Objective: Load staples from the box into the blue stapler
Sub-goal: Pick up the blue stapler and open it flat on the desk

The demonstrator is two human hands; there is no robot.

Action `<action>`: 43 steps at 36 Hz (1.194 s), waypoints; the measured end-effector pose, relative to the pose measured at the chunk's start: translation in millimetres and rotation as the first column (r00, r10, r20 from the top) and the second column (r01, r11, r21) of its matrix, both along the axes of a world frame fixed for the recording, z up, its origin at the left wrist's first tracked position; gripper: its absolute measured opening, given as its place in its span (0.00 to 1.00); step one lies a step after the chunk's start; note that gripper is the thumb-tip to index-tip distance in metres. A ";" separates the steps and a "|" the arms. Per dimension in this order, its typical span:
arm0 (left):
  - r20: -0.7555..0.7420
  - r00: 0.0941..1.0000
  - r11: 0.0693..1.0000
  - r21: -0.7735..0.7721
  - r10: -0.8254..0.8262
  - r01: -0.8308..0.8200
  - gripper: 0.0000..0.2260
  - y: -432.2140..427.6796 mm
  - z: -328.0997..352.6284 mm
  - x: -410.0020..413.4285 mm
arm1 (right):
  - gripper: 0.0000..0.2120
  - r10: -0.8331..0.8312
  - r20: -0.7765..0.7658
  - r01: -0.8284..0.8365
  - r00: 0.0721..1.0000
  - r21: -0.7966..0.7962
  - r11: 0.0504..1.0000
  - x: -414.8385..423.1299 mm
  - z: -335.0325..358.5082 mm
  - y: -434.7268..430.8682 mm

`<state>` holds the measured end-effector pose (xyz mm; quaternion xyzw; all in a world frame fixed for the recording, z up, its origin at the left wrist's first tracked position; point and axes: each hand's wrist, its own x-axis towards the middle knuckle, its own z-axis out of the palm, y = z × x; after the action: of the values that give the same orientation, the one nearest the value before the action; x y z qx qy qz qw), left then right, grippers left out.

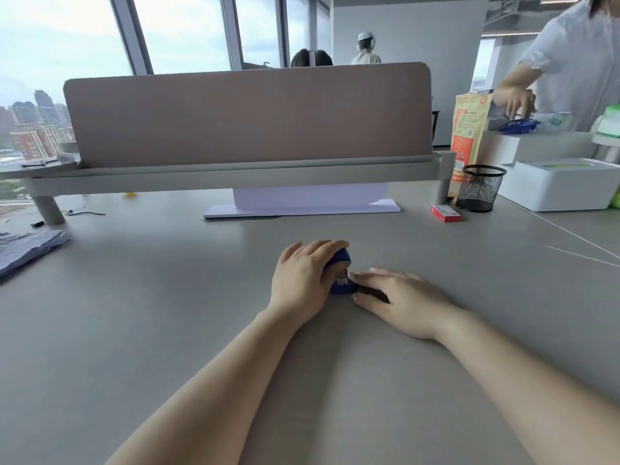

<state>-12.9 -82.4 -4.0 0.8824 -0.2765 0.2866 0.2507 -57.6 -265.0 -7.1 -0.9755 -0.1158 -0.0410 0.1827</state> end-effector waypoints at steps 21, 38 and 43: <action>-0.379 0.925 0.877 -0.429 0.043 -0.216 0.16 151.1 0.6 -18.4 | 0.25 -0.052 -0.019 0.053 0.998 0.044 0.998 -5.6 0.6 1.1; -0.360 0.867 0.922 -0.044 0.345 -0.386 0.29 132.3 2.8 -27.2 | 0.25 -0.069 -0.039 0.072 0.997 0.084 0.994 -16.1 8.0 1.0; -0.199 0.956 0.967 -0.096 0.214 -0.237 0.27 75.9 16.6 -49.9 | 0.31 -0.219 -0.050 0.217 0.974 -0.041 0.975 -25.3 14.0 -14.7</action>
<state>-62.8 -6.5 12.6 0.9147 -0.1315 0.2450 0.2933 -82.9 -279.7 6.9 -0.9861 -0.0037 -0.0325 0.1631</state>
